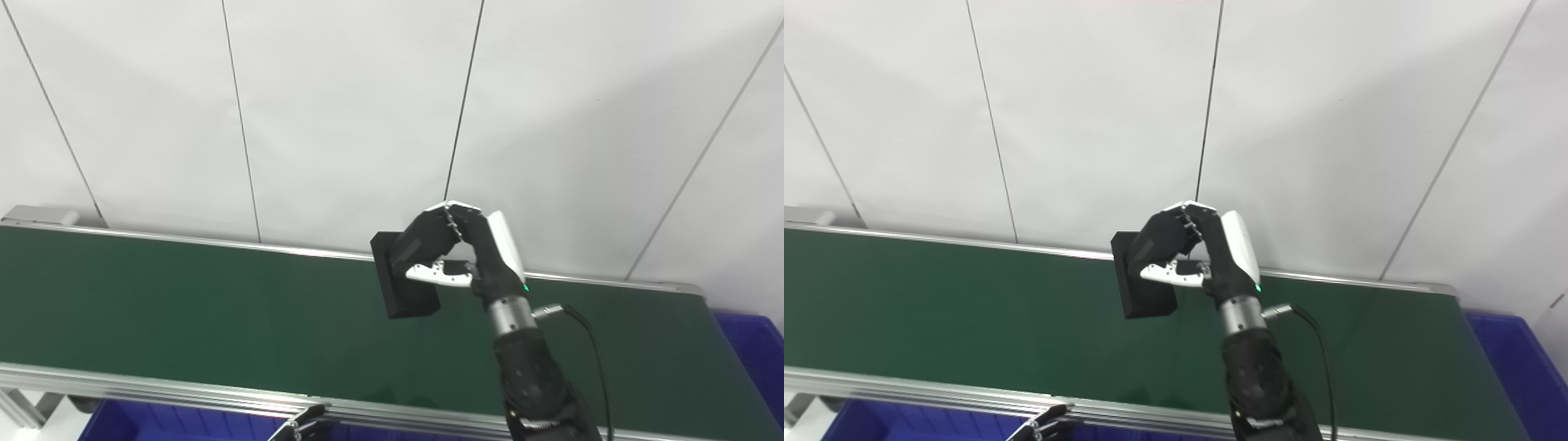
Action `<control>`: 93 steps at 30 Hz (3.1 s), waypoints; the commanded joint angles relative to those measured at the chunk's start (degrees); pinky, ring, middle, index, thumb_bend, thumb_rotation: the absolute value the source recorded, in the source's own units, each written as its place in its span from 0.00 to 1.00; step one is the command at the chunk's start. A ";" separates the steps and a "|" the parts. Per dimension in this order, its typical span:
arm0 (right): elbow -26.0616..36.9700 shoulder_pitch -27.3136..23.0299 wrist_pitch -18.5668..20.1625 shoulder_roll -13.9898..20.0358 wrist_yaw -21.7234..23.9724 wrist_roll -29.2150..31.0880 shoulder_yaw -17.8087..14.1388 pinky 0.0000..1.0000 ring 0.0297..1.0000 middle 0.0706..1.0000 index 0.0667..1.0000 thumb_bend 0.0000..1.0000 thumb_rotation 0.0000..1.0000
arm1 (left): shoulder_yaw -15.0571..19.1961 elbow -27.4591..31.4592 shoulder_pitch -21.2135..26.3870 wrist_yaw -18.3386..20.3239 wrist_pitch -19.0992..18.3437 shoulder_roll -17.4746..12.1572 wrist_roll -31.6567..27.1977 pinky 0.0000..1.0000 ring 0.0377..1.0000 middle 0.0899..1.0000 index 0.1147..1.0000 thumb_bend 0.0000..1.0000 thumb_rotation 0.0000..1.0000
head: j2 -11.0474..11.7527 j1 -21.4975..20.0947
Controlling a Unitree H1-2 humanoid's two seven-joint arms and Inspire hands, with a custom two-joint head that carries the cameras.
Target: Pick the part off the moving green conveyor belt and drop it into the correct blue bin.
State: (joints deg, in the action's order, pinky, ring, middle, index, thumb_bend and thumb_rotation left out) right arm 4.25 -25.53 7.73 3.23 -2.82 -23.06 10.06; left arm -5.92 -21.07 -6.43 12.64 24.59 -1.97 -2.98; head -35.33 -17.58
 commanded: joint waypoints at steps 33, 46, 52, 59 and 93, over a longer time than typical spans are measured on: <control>32.99 17.76 10.85 2.48 7.90 -2.42 -5.45 0.32 0.40 0.43 0.49 0.52 0.00 | 0.95 8.56 2.67 2.33 -4.37 -2.79 -5.22 0.67 0.73 0.74 0.82 0.92 0.72 | -11.27 -6.11; 37.71 29.14 8.81 0.81 6.81 -3.84 -5.19 0.31 0.40 0.43 0.49 0.52 0.00 | 1.17 10.61 1.90 2.22 -6.05 -3.08 -5.37 0.67 0.74 0.74 0.81 0.93 0.73 | -12.17 -6.71; 36.74 35.34 6.25 0.44 5.75 -4.91 -4.14 0.32 0.39 0.43 0.49 0.52 0.00 | 1.24 11.18 1.66 2.46 -6.45 -3.22 -5.67 0.68 0.74 0.74 0.82 0.93 0.73 | -12.46 -6.91; 32.61 41.04 1.89 -0.18 2.87 -6.28 -2.91 0.33 0.40 0.44 0.48 0.52 0.00 | 1.32 13.03 0.90 2.34 -7.39 -3.64 -5.65 0.67 0.74 0.75 0.82 0.92 0.73 | -13.24 -6.95; 13.48 37.91 -1.35 2.92 1.60 -7.71 1.09 0.38 0.41 0.44 0.48 0.52 0.00 | 0.67 22.19 -4.64 2.55 -11.80 -4.63 -5.99 0.68 0.74 0.74 0.82 0.93 0.72 | -15.85 -5.85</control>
State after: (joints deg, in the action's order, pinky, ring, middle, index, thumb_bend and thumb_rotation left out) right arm 17.00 13.25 9.12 5.80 -0.84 -30.75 11.17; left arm -5.24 -1.01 -11.17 14.92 12.24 -6.48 -8.91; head -51.24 -23.47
